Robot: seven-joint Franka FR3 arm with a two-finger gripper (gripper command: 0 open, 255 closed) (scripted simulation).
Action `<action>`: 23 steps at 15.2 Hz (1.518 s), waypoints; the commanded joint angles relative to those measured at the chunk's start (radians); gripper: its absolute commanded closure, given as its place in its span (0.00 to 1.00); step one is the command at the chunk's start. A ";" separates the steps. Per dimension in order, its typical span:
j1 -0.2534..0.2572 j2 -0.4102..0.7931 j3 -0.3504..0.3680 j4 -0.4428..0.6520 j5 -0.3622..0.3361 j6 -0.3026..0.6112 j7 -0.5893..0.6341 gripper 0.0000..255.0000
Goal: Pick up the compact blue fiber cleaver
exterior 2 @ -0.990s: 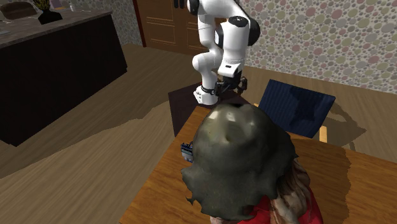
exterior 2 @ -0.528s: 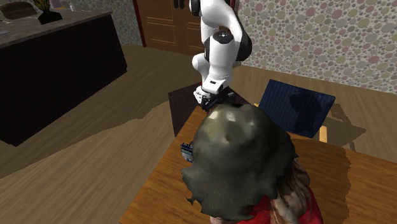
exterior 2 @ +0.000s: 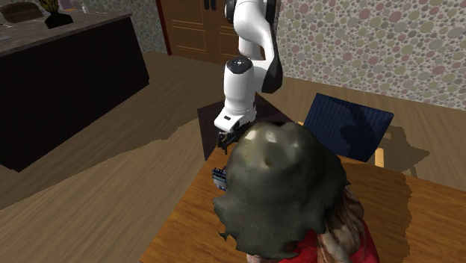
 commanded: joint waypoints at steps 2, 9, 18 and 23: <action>-0.032 0.103 -0.025 0.091 0.045 0.005 -0.048 0.00; -0.090 0.253 -0.039 0.212 0.114 0.021 -0.105 0.00; -0.095 0.283 -0.032 0.173 0.132 0.087 -0.117 1.00; -0.095 0.283 -0.032 0.172 0.132 0.088 -0.117 1.00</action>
